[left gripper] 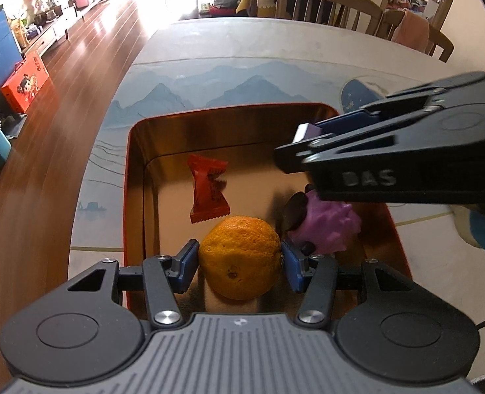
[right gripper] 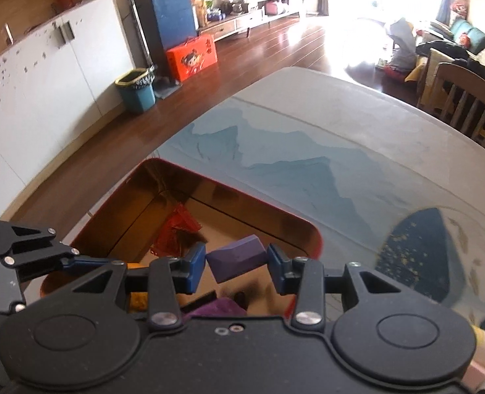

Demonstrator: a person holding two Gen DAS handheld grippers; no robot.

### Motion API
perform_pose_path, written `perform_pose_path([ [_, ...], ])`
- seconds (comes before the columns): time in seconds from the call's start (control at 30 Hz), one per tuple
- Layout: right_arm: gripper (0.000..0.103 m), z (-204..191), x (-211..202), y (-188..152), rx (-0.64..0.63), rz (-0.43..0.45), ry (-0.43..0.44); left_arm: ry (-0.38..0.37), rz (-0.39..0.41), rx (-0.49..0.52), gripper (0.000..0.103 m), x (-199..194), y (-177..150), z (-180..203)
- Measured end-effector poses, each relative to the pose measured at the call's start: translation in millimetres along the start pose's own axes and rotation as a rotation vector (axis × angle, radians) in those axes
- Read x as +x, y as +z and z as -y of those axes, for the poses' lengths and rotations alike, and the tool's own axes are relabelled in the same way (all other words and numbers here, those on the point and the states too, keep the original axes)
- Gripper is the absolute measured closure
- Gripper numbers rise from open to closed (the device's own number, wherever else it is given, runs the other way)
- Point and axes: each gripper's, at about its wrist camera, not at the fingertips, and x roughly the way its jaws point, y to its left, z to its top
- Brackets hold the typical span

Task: Organize rigid objects
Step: 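Lower orange into tin with left gripper while right gripper drops purple block in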

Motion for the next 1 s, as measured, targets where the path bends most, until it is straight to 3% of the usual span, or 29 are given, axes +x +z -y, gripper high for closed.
perform_pose_path([
  [0.5, 0.062, -4.8, 26.2, -0.8, 0.014, -0.083, -0.012, -0.019, -0.005, 0.001, 0.050, 5.3, -1.7, -7.4],
  [0.77, 0.052, -1.1, 12.4, -3.1, 0.041, -0.047, 0.004, -0.009, -0.006, 0.005, 0.049, 3.7, -0.2, -6.1],
  [0.93, 0.048, 3.4, -7.8, -5.1, 0.066, 0.000, 0.009, -0.010, 0.032, 0.004, 0.049, -5.5, 1.6, -4.1],
  [1.0, 0.047, 5.3, -16.3, -6.7, 0.074, 0.021, 0.014, -0.015, 0.044, -0.002, 0.044, -10.1, 3.0, -3.5],
])
